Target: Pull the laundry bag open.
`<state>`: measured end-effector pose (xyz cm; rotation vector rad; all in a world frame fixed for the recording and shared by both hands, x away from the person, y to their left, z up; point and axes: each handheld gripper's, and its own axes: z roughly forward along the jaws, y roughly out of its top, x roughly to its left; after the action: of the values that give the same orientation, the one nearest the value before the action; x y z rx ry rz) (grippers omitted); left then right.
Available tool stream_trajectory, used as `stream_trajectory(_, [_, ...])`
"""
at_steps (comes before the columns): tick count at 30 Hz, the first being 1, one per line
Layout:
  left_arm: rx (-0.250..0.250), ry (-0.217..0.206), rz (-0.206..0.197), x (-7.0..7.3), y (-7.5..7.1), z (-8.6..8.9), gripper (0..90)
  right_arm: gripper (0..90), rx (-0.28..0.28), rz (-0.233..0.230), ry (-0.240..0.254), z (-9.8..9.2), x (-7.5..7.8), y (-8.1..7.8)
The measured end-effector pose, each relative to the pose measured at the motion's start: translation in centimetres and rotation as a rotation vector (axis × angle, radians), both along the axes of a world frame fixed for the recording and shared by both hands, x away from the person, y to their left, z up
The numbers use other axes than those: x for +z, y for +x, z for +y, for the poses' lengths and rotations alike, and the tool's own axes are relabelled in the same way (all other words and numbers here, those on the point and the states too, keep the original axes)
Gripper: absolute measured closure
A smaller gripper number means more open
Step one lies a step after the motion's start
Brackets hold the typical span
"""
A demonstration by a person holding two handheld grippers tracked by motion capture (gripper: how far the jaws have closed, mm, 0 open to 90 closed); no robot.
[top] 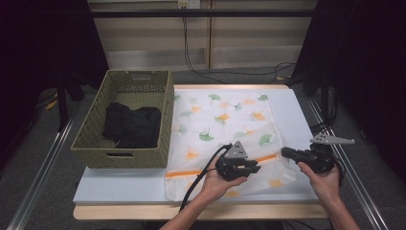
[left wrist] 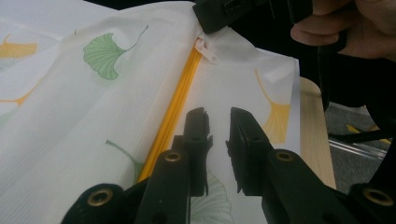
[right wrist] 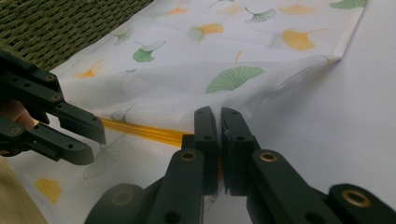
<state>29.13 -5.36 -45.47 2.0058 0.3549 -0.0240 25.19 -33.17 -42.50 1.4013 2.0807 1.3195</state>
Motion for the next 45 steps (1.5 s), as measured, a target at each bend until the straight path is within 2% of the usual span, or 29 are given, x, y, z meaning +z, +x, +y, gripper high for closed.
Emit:
stream_trajectory(2, [0.011,-0.009,0.006,0.0,0.1,-0.4,73.6,86.5,0.002,-0.001,0.002,0.0,0.0,0.0])
stream_trajectory(3, [0.017,-0.015,0.017,0.0,0.1,-0.6,68.8,86.5,0.002,-0.002,0.002,0.0,0.0,0.0])
stream_trajectory(4, [0.007,-0.020,0.019,0.1,0.2,-0.8,69.0,86.5,-0.001,-0.005,0.001,0.0,0.1,0.0])
stream_trajectory(5, [0.004,-0.003,0.003,0.3,0.2,-0.9,71.4,86.5,0.000,-0.006,0.001,0.0,0.1,0.0])
stream_trajectory(6, [-0.001,-0.020,0.008,0.3,0.2,-1.1,72.8,86.5,0.003,-0.008,0.001,0.0,0.1,0.0])
stream_trajectory(8, [-0.010,-0.016,0.004,0.5,0.2,-1.5,75.0,86.5,-0.001,-0.012,0.004,0.0,0.2,0.0])
stream_trajectory(11, [-0.024,-0.005,-0.001,0.6,0.2,-2.2,74.9,86.5,0.003,-0.014,0.009,0.1,0.4,-0.1])
stream_trajectory(14, [-0.027,-0.017,0.011,0.3,0.3,-2.9,72.9,86.5,0.008,-0.011,0.010,0.2,0.4,-0.1])
stream_trajectory(15, [-0.027,0.003,0.008,0.2,0.3,-3.1,72.7,86.5,0.006,-0.015,0.012,0.2,0.4,-0.1])
stream_trajectory(17, [-0.019,0.015,0.001,0.0,0.3,-3.4,71.8,86.5,0.008,-0.016,0.007,0.2,0.5,-0.1])
stream_trajectory(18, [-0.017,0.022,0.009,-0.1,0.5,-3.5,71.7,86.5,0.009,-0.018,0.012,0.2,0.6,-0.1])
stream_trajectory(19, [-0.018,-0.001,0.022,-0.2,0.6,-3.7,71.7,86.5,0.008,-0.024,0.005,0.2,0.6,-0.1])
stream_trajectory(25, [-0.032,0.024,0.028,-0.3,1.1,-4.5,70.6,86.5,0.016,-0.023,0.003,0.5,0.7,-0.1])
stream_trajectory(35, [-0.035,0.028,0.047,-1.1,1.4,-5.2,66.3,86.6,0.044,-0.027,0.001,0.8,0.7,-0.2])
stream_trajectory(36, [-0.034,0.029,0.059,-1.1,1.4,-5.2,66.3,86.6,0.045,-0.027,0.000,0.8,0.7,-0.2])
stream_trajectory(39, [-0.028,-0.008,0.085,-1.1,1.7,-5.1,68.1,86.6,0.053,-0.025,0.001,0.9,0.7,-0.3])
stream_trajectory(44, [-0.024,-0.028,0.094,-1.1,1.8,-5.1,72.2,86.6,0.055,-0.024,0.000,0.9,0.6,-0.3])
stream_trajectory(45, [-0.007,-0.028,0.099,-1.1,1.7,-5.2,73.3,86.6,0.055,-0.026,0.000,1.0,0.6,-0.3])
